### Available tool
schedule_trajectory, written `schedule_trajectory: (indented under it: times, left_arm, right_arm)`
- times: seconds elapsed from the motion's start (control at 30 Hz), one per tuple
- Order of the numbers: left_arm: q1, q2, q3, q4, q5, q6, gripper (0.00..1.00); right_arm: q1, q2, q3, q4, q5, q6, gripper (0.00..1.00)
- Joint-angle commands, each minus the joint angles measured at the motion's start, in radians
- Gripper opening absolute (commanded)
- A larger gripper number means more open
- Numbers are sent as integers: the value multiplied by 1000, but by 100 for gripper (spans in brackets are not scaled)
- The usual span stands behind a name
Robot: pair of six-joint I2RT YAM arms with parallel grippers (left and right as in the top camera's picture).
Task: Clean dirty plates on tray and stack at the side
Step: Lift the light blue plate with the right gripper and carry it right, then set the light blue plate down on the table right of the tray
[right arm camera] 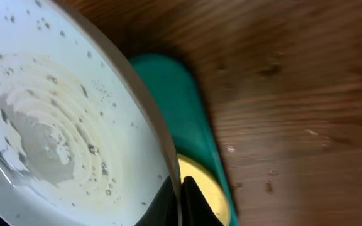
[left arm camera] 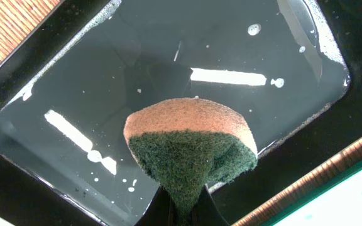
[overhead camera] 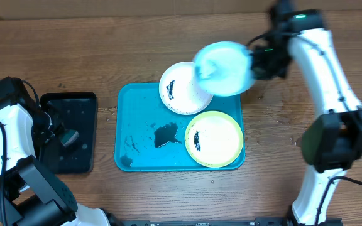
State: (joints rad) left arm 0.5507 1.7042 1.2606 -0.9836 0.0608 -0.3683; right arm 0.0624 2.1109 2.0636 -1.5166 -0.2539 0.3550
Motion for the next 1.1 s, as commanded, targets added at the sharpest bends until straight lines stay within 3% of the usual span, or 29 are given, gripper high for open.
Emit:
schedule_trajectory:
  times: [0.0, 0.27, 0.67, 0.7, 0.77, 0.8, 0.87, 1.07]
  left_arm:
    - [-1, 9, -3, 1, 11, -22, 4]
    - [-1, 9, -3, 7, 11, -21, 4]
    - [-1, 9, -3, 9, 11, -21, 4]
    - [-1, 9, -3, 9, 11, -21, 4]
    - [-1, 9, -3, 9, 11, -21, 5]
    - [-1, 9, -3, 10, 11, -21, 4]
    - [-2, 9, -3, 13, 11, -22, 4]
    - [-2, 9, -3, 16, 11, -22, 4]
  right_arm:
    - [-97, -8, 30, -29, -17, -37, 4]
    - [-280, -8, -60, -11, 237, 91, 4]
    - [-317, -8, -332, 182, 222, 83, 5]
    - [-314, -8, -334, 182, 214, 74, 11]
    - [-308, -8, -335, 188, 138, -11, 38]
    - [-305, -8, -335, 188, 89, -53, 57]
    - [-299, -8, -334, 180, -11, -107, 76]
    - [-251, -24, -334, 160, -266, -194, 79]
